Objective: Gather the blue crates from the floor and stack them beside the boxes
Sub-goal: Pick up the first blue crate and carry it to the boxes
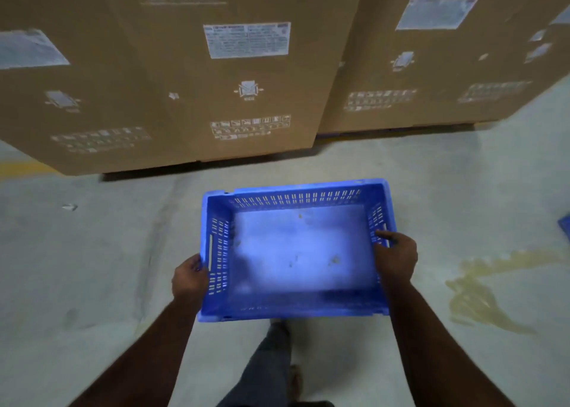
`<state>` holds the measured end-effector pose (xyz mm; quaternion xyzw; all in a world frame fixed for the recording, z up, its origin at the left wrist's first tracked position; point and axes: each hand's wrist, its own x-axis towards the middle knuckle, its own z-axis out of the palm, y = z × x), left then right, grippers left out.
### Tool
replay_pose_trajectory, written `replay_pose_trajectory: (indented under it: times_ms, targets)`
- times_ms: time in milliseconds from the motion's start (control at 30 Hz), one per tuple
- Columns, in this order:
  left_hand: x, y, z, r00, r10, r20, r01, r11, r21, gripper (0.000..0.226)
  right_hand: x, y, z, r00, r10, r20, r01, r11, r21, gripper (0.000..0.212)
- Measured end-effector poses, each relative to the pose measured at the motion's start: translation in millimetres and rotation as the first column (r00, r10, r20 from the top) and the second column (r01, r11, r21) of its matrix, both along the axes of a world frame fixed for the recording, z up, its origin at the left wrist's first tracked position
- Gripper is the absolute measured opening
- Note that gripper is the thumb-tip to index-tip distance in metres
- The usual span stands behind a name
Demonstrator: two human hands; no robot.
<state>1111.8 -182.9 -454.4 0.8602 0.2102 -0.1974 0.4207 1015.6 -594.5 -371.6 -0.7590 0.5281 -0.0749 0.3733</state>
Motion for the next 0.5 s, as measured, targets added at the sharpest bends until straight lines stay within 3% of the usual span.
replay_pose_trajectory:
  times_ms: [67, 200, 333, 500]
  targets:
    - [26, -33, -31, 1.0, 0.01, -0.01, -0.009, 0.998, 0.06, 0.04, 37, -27, -46, 0.997, 0.041, -0.062, -0.04, 0.999, 0.024, 0.046]
    - [76, -69, -145, 0.996, 0.046, -0.073, -0.03, 0.98, 0.198, 0.044, 100, -76, -155, 0.99, 0.093, -0.106, -0.084, 0.992, 0.094, 0.046]
    - [112, -113, -228, 0.99, 0.087, -0.107, -0.048, 0.946, 0.32, 0.007, 142, -112, -261, 0.973, 0.143, -0.18, -0.124, 0.986, 0.113, 0.044]
    - [134, -149, -334, 0.989, 0.093, -0.118, -0.041, 0.922, 0.385, 0.003, 177, -144, -385, 0.964, 0.151, -0.219, -0.131, 0.986, 0.104, 0.034]
